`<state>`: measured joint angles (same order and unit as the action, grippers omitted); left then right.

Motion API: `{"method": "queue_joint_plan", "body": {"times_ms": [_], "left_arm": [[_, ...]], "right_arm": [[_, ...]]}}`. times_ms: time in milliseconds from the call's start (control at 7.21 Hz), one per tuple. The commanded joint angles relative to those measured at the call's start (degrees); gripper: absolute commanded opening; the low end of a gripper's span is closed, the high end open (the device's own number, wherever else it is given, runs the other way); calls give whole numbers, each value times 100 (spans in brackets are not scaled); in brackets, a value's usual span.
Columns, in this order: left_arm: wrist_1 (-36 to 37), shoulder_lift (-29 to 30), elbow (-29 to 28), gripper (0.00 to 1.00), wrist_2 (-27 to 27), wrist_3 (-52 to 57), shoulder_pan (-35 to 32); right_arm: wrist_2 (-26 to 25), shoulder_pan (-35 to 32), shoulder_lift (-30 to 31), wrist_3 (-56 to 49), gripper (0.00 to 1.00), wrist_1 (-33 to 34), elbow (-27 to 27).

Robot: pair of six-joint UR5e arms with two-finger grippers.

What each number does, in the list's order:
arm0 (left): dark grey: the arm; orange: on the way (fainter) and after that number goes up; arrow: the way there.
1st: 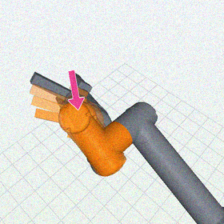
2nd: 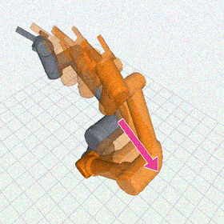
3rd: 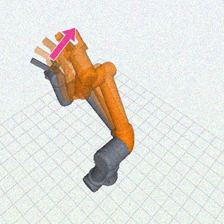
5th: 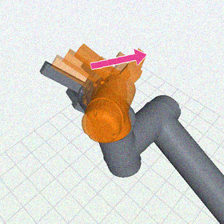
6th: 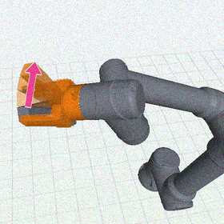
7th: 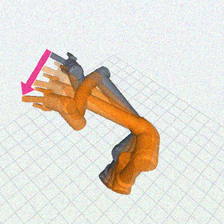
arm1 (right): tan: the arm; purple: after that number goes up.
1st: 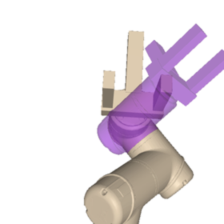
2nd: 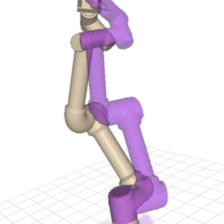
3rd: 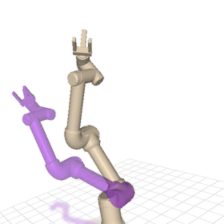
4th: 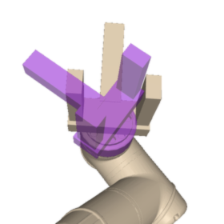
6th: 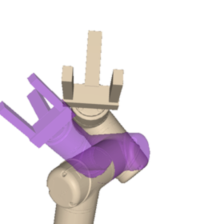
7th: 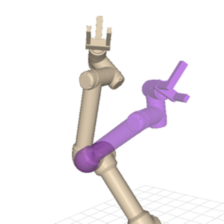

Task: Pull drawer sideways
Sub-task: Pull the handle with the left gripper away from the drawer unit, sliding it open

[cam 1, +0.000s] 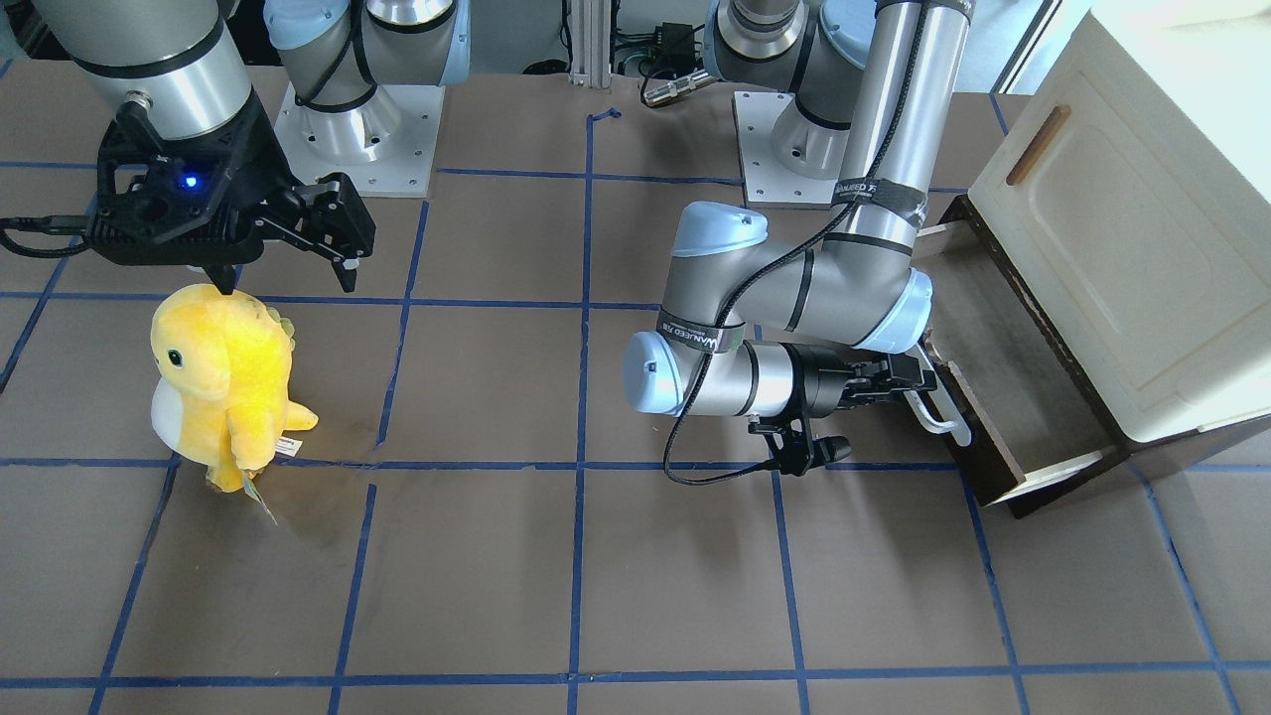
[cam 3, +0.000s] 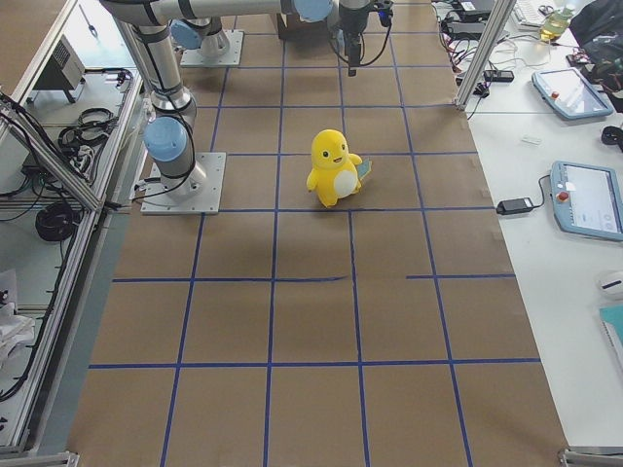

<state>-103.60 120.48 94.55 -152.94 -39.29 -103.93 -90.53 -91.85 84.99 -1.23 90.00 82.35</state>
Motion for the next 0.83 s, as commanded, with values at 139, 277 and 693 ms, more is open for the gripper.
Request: {"method": "queue_joint_plan", "body": {"times_ms": [139,277,693], "left_arm": [[6,-121,-59,100,19,70,-22],[59,-330,-199,100,54,740,-92],[410,-971,-944,100,1805,1643,-102]], "right_arm": [[0,0,0,0,100,0,0],[0,0,0,0,100,0,0],[0,0,0,-9,100,0,0]]}}
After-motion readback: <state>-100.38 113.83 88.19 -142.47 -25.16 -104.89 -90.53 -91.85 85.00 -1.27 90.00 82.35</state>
